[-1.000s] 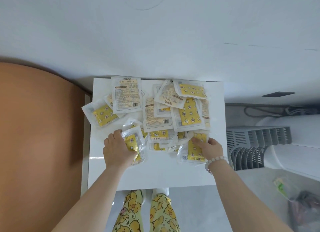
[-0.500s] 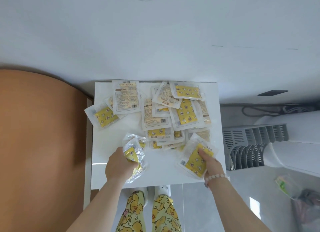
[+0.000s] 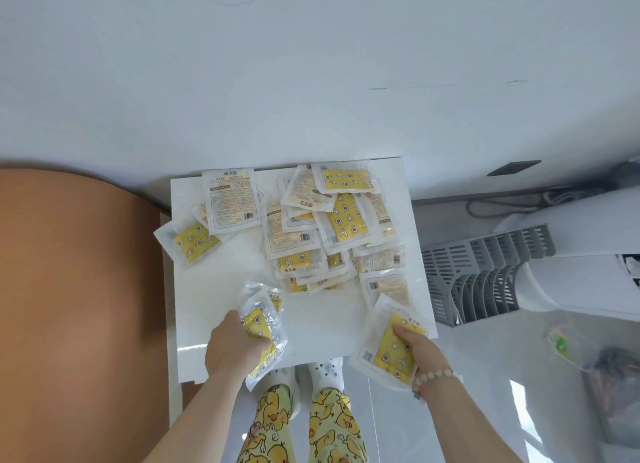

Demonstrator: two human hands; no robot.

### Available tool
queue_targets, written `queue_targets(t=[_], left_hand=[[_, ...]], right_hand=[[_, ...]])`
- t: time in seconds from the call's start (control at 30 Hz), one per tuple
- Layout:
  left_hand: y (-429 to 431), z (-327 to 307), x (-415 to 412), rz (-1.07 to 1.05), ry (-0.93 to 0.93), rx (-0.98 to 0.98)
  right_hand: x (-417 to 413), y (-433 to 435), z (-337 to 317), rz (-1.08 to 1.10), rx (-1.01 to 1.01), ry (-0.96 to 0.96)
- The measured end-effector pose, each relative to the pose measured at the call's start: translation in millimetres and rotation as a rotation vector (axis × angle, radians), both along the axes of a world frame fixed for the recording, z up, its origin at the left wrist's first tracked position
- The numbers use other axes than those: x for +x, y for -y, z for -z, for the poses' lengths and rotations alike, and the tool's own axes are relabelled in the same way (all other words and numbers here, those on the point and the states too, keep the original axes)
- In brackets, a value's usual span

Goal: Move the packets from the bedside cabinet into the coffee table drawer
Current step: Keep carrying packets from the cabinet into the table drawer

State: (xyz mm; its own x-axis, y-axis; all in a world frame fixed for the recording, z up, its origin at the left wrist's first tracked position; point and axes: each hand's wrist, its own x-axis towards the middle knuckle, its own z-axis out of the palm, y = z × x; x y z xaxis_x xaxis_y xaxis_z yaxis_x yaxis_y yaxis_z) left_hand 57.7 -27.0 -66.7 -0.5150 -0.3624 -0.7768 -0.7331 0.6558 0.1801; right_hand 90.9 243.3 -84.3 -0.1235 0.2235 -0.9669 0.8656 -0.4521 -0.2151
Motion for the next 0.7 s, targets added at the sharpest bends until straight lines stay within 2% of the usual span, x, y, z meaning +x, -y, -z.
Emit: queue_targets(t=[0.4, 0.7], left_hand=[[-10, -32, 10, 0.081, -0.008, 0.058], [-30, -132, -57, 0.28, -0.188, 0.24]], right_hand=[[-1, -1, -39, -0.002, -0.104, -0.095], [-39, -21, -131, 0.007, -0.067, -0.254]])
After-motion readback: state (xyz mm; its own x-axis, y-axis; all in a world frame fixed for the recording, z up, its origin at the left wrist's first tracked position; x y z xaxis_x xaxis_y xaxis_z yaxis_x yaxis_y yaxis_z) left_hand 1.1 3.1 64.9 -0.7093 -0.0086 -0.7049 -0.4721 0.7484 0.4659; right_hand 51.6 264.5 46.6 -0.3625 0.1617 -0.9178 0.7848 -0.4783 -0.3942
